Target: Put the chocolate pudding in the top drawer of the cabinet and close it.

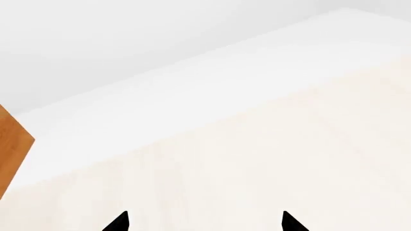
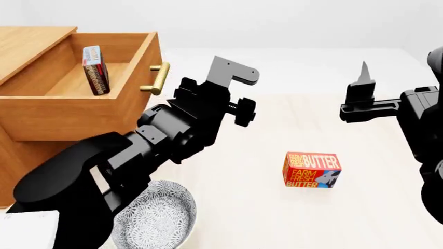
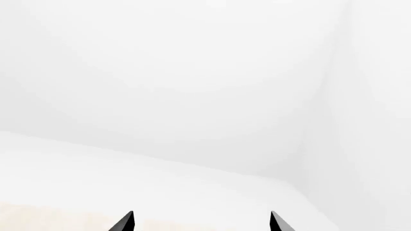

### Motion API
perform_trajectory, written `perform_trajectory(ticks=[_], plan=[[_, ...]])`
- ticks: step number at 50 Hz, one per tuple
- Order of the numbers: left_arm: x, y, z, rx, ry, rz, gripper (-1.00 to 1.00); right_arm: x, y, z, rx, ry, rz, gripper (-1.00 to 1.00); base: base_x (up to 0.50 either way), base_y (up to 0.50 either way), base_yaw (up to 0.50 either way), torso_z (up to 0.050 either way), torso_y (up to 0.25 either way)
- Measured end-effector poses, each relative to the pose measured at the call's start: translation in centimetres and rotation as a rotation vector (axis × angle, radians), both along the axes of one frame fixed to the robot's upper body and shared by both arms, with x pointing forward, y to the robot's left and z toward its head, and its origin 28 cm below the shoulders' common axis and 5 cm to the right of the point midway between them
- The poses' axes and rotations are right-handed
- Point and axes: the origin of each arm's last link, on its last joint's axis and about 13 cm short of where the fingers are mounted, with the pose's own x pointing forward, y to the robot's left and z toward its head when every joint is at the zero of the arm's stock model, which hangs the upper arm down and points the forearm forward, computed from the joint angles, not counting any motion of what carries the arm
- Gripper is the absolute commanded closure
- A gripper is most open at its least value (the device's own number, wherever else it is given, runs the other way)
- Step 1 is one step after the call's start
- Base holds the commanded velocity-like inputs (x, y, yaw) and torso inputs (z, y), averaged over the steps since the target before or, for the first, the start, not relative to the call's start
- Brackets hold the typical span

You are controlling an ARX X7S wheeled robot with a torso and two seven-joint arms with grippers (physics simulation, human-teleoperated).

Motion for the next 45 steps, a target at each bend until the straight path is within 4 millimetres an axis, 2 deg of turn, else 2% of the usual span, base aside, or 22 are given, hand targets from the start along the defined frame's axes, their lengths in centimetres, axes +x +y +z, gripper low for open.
perform_trajectory(ticks=[45], plan=[[2.7, 5.5, 0.2, -0.037, 0.005, 0.212, -1.00, 1.0, 0.6, -0.4, 0.010, 0.018, 0.020, -1.00, 0.00, 0.00, 0.00, 0.000, 0.000]])
